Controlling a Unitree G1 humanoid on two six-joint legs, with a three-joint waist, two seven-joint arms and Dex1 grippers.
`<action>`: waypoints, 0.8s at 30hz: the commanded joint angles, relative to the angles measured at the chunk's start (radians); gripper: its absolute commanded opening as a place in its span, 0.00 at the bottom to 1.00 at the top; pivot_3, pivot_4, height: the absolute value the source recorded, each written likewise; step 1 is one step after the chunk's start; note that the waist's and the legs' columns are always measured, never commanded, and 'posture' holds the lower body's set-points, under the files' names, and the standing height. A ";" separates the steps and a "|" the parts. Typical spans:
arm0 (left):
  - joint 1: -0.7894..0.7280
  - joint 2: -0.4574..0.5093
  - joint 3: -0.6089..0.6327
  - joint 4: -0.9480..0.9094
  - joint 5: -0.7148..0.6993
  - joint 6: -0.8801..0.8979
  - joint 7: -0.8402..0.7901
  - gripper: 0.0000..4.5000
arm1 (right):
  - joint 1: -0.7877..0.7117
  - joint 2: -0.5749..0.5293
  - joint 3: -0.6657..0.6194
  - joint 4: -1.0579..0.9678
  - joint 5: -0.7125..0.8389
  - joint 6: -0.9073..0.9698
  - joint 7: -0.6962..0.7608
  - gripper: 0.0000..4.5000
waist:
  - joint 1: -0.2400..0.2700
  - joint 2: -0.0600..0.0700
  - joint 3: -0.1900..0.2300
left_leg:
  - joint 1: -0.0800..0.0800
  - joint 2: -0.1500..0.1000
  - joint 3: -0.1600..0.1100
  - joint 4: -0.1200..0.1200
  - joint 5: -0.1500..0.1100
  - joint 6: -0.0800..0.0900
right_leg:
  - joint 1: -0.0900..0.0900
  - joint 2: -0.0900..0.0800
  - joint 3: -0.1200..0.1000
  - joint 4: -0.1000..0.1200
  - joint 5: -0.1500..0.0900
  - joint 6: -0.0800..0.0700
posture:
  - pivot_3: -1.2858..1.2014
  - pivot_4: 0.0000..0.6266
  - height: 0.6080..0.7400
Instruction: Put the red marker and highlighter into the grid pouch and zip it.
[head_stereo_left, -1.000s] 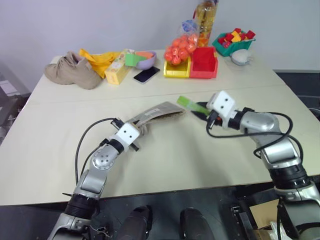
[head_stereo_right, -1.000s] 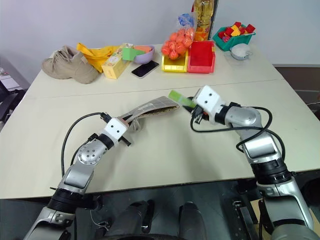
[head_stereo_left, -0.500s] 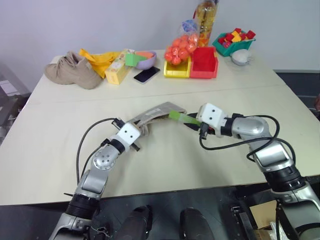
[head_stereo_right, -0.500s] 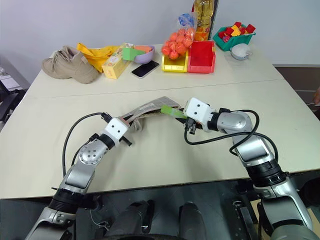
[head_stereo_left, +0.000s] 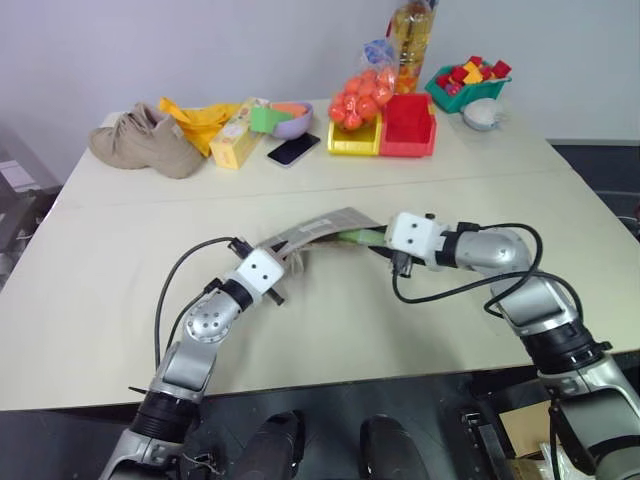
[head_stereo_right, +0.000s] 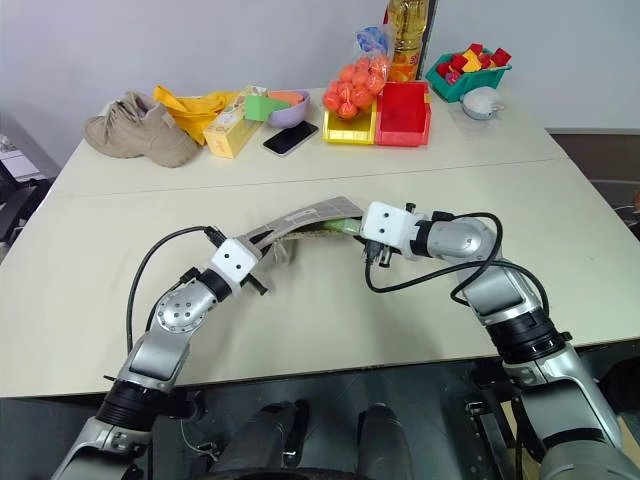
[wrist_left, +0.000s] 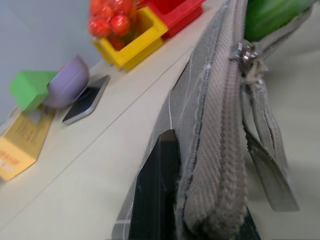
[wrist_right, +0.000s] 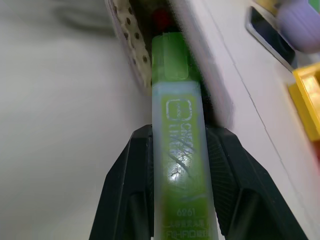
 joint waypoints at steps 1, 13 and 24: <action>-0.002 0.012 -0.020 -0.062 -0.010 -0.048 -0.032 0.00 | -0.055 -0.011 0.034 -0.045 -0.068 -0.063 0.016 0.20 | 0.000 0.000 0.000 | 0.000 0.000 0.000 0.000 0.000 0.000 | 0.000 0.000 0.000 0.000 0.000 0.000 | 0.52 0.24 1.00; 0.001 0.001 -0.004 -0.073 -0.032 -0.004 -0.042 0.00 | -0.094 0.050 0.035 -0.086 -0.103 -0.077 0.024 0.74 | 0.001 0.000 0.000 | 0.000 0.000 0.000 0.000 0.000 0.000 | 0.000 0.000 0.000 0.000 0.000 0.000 | 0.52 0.24 1.00; -0.092 -0.127 0.107 -0.094 -0.229 0.276 -0.008 0.00 | -0.001 0.083 -0.328 -0.356 0.512 0.366 0.124 0.97 | 0.007 -0.001 0.000 | 0.000 0.000 -0.002 0.001 0.000 0.000 | 0.001 0.000 -0.001 0.000 0.000 0.000 | 0.52 0.24 1.00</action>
